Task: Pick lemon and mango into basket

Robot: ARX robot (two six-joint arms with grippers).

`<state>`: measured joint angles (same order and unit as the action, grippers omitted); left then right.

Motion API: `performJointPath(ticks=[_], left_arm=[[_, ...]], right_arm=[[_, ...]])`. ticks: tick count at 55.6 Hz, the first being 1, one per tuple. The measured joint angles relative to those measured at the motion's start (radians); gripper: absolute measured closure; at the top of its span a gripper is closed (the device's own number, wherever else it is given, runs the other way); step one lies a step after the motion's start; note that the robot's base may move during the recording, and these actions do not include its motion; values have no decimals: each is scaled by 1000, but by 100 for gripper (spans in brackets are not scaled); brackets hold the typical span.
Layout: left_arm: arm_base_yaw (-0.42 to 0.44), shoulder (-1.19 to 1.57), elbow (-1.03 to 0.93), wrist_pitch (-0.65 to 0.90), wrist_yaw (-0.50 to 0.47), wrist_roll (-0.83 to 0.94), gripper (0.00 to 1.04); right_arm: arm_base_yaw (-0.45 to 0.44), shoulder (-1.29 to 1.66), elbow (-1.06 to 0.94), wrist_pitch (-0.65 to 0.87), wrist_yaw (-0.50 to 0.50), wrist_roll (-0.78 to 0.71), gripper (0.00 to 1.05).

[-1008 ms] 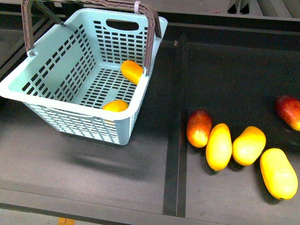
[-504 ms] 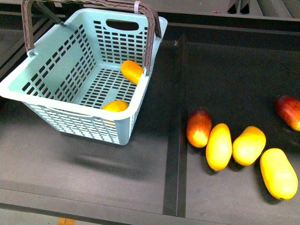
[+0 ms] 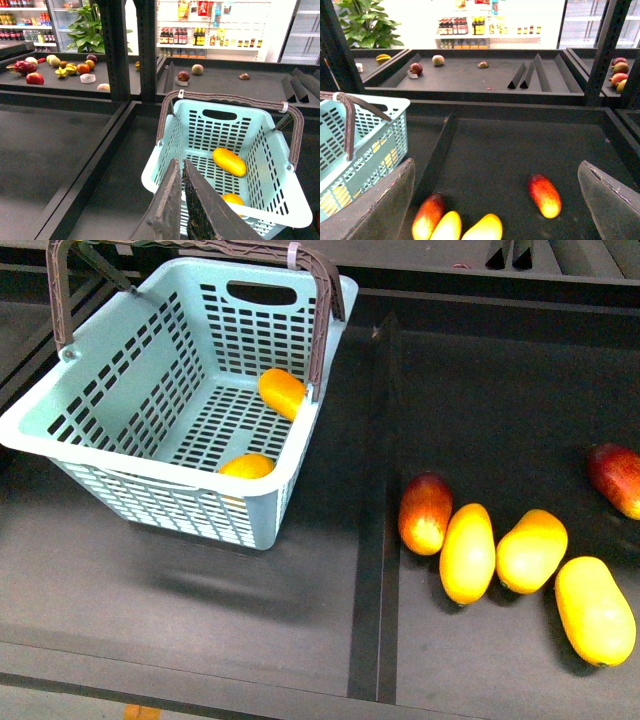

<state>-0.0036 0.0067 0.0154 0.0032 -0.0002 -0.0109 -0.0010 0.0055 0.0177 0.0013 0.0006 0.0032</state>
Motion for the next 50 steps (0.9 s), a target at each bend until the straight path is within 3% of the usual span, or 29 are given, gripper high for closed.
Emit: performJointPath(ticks=[28, 33, 45, 50], left_arm=[[0, 0, 0, -2, 0, 0, 102], [0, 0, 0, -2, 0, 0, 80], [0, 0, 0, -2, 0, 0, 40], [0, 0, 0, -2, 0, 0, 14]], right_arm=[[0, 0, 0, 0, 0, 0, 9], [0, 0, 0, 0, 0, 0, 9], [0, 0, 0, 0, 0, 0, 9], [0, 0, 0, 0, 0, 0, 9]])
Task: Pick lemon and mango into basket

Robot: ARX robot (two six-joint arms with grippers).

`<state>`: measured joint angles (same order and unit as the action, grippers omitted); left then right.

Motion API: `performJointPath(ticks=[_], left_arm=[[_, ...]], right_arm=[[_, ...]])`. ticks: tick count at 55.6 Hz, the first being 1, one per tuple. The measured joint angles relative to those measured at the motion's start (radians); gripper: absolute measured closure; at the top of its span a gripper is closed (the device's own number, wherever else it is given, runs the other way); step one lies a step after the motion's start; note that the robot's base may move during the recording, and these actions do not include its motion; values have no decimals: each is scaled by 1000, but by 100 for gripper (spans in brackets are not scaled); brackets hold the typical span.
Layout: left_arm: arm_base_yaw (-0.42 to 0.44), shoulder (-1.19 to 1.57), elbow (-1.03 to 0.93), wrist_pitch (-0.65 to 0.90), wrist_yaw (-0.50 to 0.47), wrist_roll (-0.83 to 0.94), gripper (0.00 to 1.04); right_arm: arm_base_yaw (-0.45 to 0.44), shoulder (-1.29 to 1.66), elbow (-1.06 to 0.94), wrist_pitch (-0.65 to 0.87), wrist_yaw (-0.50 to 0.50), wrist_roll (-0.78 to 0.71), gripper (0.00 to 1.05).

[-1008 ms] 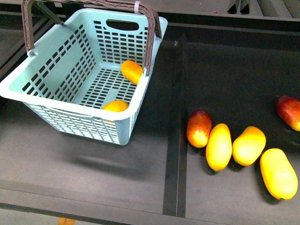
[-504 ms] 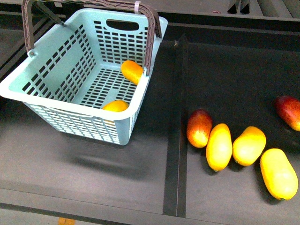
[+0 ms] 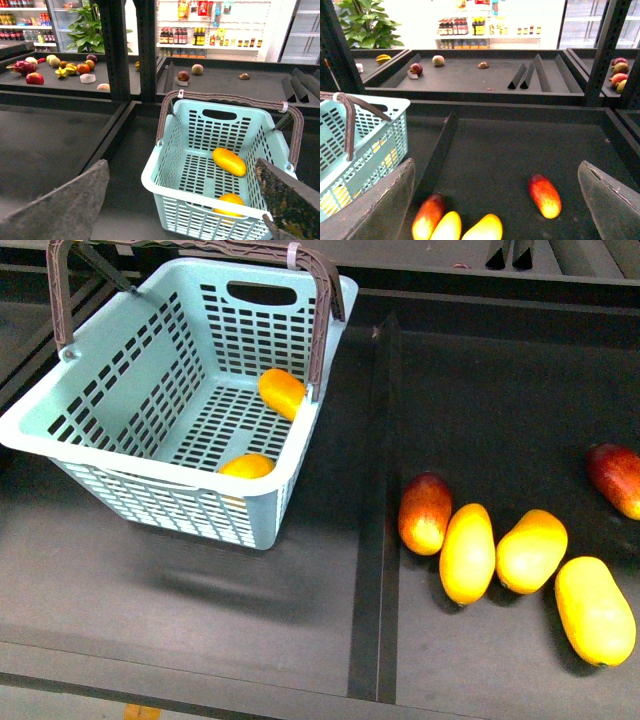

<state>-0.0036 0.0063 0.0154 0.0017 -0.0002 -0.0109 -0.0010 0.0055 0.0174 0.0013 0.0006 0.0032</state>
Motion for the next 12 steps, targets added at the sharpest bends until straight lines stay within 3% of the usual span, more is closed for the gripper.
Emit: performJointPath(ticks=[2, 12], left_arm=[[0, 0, 0, 0, 0, 0, 6], [0, 0, 0, 0, 0, 2, 7]], right_arm=[[0, 0, 0, 0, 0, 0, 9], [0, 0, 0, 0, 0, 0, 9]])
